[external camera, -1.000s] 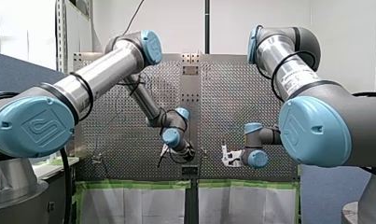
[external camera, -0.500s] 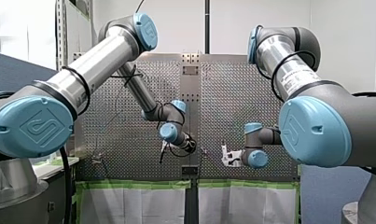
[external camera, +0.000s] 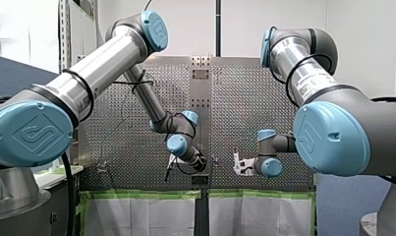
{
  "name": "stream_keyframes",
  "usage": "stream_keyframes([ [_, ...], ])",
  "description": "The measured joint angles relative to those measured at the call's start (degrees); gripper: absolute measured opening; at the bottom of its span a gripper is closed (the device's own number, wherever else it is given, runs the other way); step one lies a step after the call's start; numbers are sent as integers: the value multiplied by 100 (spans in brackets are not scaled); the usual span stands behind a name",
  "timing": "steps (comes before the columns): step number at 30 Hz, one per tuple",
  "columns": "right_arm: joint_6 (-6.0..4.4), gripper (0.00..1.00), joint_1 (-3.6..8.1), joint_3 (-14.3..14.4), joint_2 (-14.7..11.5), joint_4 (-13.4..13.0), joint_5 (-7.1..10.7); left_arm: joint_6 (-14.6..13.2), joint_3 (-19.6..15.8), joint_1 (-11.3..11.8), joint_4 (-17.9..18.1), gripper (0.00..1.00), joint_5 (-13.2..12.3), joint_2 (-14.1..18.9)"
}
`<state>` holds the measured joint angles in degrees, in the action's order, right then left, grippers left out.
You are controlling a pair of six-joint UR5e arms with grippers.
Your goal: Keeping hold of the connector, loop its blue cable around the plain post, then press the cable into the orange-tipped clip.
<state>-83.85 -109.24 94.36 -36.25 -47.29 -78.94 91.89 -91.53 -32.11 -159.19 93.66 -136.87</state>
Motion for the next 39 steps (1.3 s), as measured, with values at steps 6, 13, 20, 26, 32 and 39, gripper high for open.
stream_keyframes([
  [6,-1,0,1,0,0,6,3,207,-2,-92,180,100,24,0],
  [13,-9,0,3,0,0,2,8,285,1,-130,308,100,32,0],
  [20,-14,0,3,-1,-1,-6,9,327,1,-149,354,100,34,0],
  [26,-18,0,14,0,1,-4,9,345,1,-156,361,100,35,0],
  [32,-19,0,34,0,1,0,10,362,-1,-156,367,100,36,0],
  [39,-18,0,46,0,4,-7,38,363,-2,-162,366,100,35,0],
])
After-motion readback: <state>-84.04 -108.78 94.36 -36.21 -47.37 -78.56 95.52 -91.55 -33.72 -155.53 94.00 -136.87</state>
